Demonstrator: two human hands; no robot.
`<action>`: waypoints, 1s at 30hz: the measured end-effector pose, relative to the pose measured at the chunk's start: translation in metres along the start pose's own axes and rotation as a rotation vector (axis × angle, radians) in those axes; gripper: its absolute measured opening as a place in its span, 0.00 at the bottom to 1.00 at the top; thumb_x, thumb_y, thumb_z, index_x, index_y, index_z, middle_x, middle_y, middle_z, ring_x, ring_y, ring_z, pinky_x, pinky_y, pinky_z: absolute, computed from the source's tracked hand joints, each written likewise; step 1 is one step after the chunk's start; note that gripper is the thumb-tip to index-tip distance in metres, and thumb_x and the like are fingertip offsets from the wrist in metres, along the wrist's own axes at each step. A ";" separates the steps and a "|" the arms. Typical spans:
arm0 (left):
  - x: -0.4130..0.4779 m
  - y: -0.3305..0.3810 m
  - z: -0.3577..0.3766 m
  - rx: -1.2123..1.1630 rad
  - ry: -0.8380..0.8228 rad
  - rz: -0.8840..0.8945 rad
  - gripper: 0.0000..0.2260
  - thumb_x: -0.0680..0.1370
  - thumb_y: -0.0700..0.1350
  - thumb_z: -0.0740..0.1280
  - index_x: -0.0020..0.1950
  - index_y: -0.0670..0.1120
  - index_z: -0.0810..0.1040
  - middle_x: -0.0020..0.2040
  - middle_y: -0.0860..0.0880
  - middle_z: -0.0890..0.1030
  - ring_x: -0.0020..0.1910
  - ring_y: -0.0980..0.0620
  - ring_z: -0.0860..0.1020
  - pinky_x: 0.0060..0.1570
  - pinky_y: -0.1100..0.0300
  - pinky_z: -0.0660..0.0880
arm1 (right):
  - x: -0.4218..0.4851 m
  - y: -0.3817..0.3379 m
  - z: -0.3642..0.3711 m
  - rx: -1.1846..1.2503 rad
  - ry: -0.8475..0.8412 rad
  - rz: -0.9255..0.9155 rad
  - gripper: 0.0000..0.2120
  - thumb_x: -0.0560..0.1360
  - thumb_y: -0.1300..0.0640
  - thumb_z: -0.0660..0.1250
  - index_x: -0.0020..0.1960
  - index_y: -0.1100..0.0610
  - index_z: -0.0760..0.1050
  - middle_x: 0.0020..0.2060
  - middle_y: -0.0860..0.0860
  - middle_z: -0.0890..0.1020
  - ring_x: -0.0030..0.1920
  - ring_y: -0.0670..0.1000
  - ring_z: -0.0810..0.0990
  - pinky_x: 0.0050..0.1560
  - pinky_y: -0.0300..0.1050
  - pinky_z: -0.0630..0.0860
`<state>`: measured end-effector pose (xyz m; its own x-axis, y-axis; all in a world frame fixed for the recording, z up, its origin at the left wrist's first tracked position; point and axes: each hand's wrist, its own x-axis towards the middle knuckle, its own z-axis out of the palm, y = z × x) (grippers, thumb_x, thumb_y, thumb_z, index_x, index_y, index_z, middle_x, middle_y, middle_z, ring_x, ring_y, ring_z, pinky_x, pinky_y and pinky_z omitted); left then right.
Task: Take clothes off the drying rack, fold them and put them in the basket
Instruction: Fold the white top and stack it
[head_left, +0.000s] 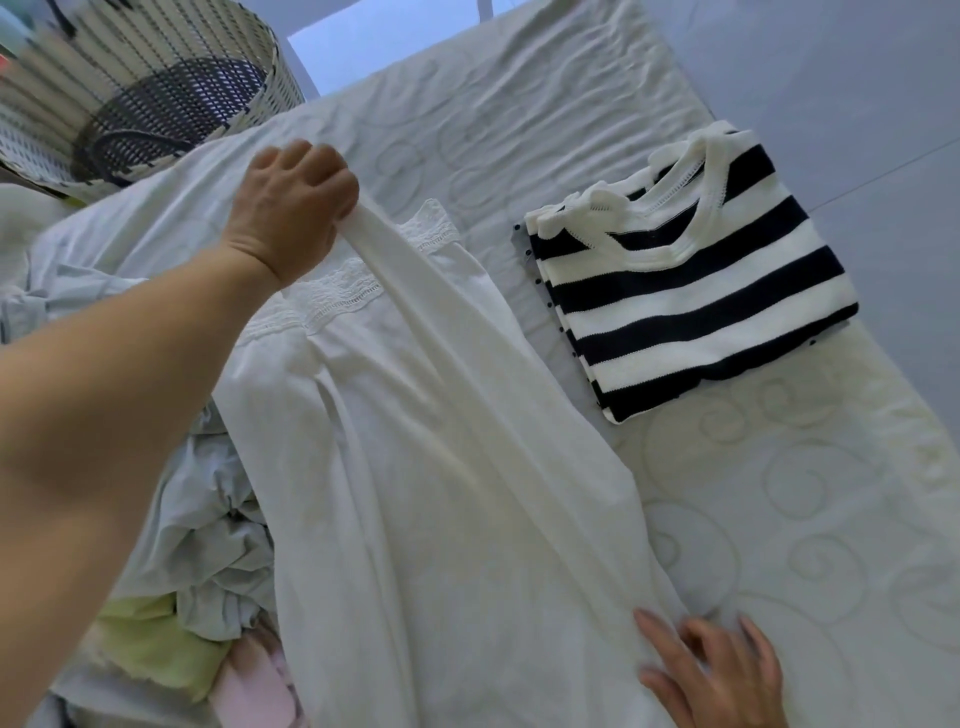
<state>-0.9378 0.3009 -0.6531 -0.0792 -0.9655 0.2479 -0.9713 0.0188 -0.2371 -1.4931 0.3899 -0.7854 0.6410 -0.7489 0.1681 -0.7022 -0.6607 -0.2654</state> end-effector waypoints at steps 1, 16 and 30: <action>0.000 0.001 0.001 0.000 0.024 -0.049 0.04 0.71 0.36 0.61 0.41 0.43 0.72 0.45 0.41 0.76 0.42 0.40 0.74 0.40 0.49 0.67 | 0.002 -0.001 0.000 0.008 0.002 0.004 0.20 0.80 0.37 0.49 0.59 0.43 0.75 0.37 0.50 0.76 0.39 0.48 0.71 0.70 0.47 0.58; 0.001 0.075 0.034 -0.173 -0.619 -0.129 0.29 0.80 0.59 0.58 0.78 0.56 0.52 0.79 0.47 0.54 0.74 0.42 0.59 0.67 0.45 0.63 | -0.001 -0.002 -0.001 -0.050 -0.014 0.013 0.21 0.79 0.36 0.50 0.61 0.45 0.75 0.39 0.52 0.76 0.39 0.52 0.71 0.69 0.50 0.60; -0.038 0.137 0.042 -0.282 -0.715 -0.361 0.28 0.81 0.61 0.48 0.78 0.56 0.42 0.79 0.50 0.42 0.78 0.48 0.40 0.74 0.42 0.41 | 0.016 -0.034 0.001 -0.080 -0.290 0.026 0.26 0.80 0.36 0.43 0.71 0.45 0.66 0.76 0.46 0.56 0.77 0.45 0.49 0.70 0.62 0.54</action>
<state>-1.0584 0.3295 -0.7349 0.3149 -0.8550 -0.4121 -0.9369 -0.3494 0.0090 -1.4586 0.3999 -0.7748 0.6763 -0.7271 -0.1185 -0.7342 -0.6521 -0.1887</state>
